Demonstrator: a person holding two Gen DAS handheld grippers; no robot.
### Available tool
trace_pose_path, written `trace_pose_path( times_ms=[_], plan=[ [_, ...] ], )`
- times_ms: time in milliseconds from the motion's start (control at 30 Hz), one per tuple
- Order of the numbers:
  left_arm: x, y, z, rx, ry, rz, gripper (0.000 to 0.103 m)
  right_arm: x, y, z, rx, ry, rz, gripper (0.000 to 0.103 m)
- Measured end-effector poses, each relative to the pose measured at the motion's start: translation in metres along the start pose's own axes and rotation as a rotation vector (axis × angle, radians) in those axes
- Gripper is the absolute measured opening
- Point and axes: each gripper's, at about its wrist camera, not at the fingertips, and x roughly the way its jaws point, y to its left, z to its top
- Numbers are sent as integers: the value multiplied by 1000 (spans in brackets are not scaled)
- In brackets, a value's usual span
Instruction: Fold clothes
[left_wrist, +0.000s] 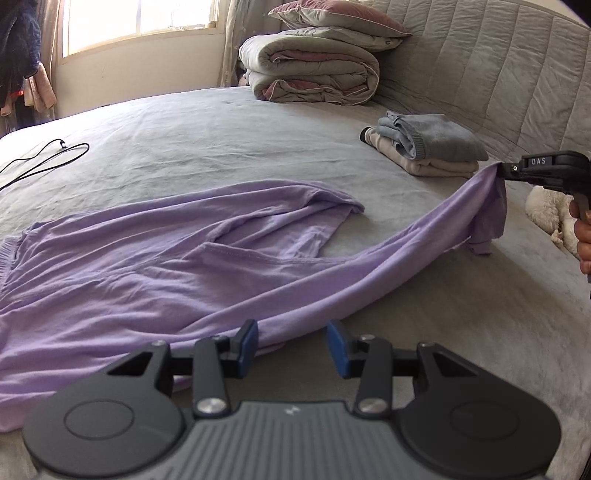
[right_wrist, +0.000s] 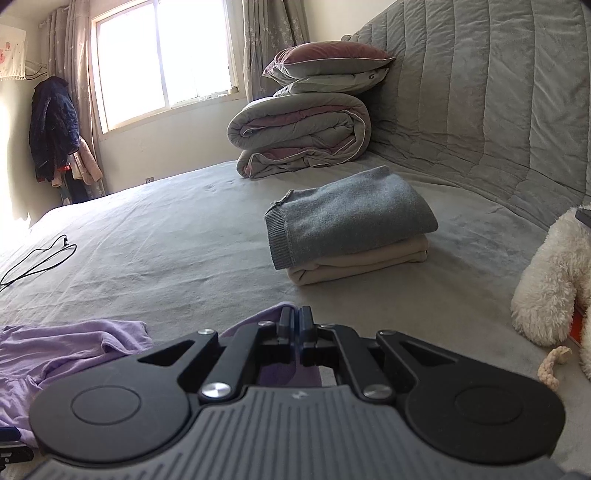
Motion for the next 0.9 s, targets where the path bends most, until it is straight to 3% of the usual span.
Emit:
trace_pose_path(
  times_ms=[433,733,767,800,833,900],
  plan=[
    [15,11,10,-52,-7,34,42,27,-3,5,59,54,35,13],
    [14,20,12,-95,-17,20,41,26,1,-10,37,200,98,15],
    [13,20,12,-93,-19,15,41,26,2,-12,34,217,105,19],
    [12,19,12,-90,-22,11,41,26,2,-14,31,234,113,33],
    [11,19,12,-87,-25,6,41,25,3,-15,28,251,120,40],
    [12,16,12,-76,-26,-6,41,25,4,-19,22,285,134,43]
  ],
)
